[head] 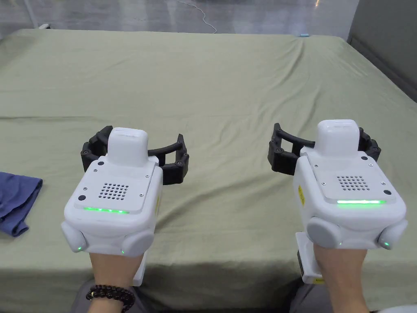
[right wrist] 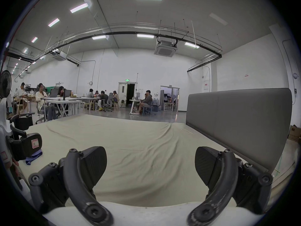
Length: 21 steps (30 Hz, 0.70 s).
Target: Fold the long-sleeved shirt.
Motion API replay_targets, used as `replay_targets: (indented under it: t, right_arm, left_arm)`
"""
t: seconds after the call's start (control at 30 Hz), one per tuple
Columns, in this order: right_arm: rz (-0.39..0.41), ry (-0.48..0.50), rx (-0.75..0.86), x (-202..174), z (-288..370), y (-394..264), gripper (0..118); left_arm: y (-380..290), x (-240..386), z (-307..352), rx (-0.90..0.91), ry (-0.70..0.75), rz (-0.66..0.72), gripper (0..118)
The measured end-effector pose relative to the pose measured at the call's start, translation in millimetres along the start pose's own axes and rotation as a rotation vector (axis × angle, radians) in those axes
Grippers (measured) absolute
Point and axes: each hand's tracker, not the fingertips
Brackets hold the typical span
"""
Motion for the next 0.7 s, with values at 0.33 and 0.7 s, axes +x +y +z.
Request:
replay_targets:
  t: [0.33,0.7]
  right_arm:
    - [0.005,-0.009,-0.006,-0.7,1.4,4.3,109]
    - [0.006,-0.017,-0.005,-0.6,4.0,6.9,109]
  left_arm:
    - [4.1,-3.1,2.9,0.005,0.004,0.025,115]
    - [6.8,-3.5,4.8,-0.005,0.025,0.035,115]
